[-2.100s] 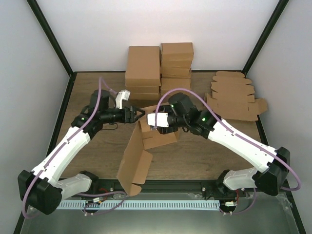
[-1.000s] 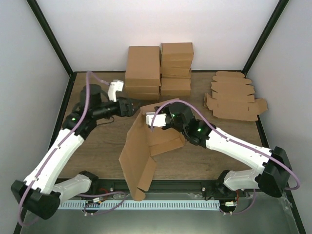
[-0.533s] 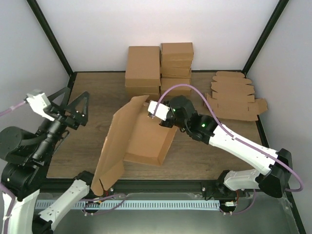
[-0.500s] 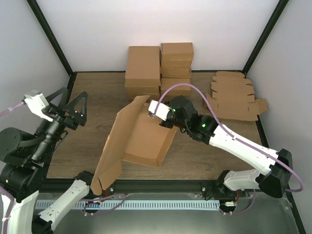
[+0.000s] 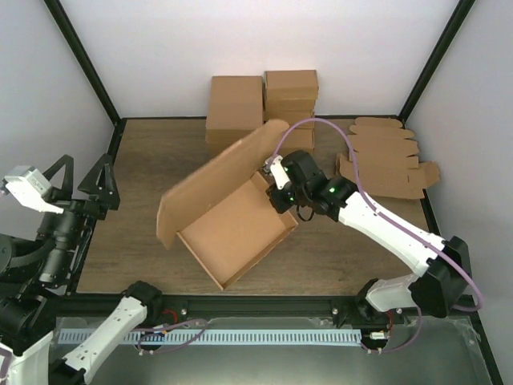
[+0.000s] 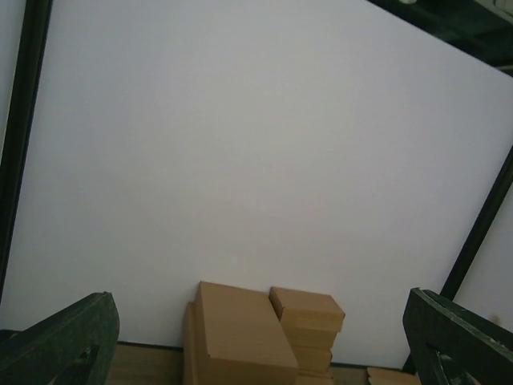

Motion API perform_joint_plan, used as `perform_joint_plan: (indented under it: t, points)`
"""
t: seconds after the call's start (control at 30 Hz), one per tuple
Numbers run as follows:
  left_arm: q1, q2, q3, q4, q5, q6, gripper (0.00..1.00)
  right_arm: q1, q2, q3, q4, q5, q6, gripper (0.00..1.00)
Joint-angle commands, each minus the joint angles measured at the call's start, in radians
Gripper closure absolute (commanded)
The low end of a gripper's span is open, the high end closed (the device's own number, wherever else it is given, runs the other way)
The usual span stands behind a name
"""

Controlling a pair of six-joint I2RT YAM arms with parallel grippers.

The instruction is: Fold the paper box

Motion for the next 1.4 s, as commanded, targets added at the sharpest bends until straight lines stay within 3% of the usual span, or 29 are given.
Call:
perform_joint_plan:
  t: [0.0,0.17,0.43,0.6,0.8,0.97,1.37]
  points:
    - [-0.003,0.064,-0.003,-0.031,0.032,0.015,0.00,-0.049,0.045,-0.014,-0.081,-0.217,0.181,0.99]
    - [-0.003,0.149,-0.027,-0.088,0.077,-0.023,0.00,-0.092,0.101,-0.079,-0.082,-0.227,0.201,0.99]
    - [-0.003,0.270,-0.012,-0.176,0.016,-0.068,0.00,-0.114,0.161,-0.170,-0.007,-0.259,0.228,0.99]
    - [-0.003,0.320,-0.013,-0.197,0.070,-0.064,0.00,-0.115,0.198,-0.212,0.028,-0.272,0.230,0.99]
    - [-0.003,0.355,-0.118,-0.148,0.201,0.006,0.00,-0.115,0.238,-0.224,0.040,-0.225,0.233,0.99]
    - [-0.002,0.441,-0.187,-0.186,0.205,-0.004,0.00,-0.112,0.248,-0.224,0.040,-0.142,0.238,0.99]
    - [-0.003,0.410,-0.414,-0.089,0.335,-0.101,0.02,-0.001,0.278,-0.236,0.011,0.080,0.266,0.80]
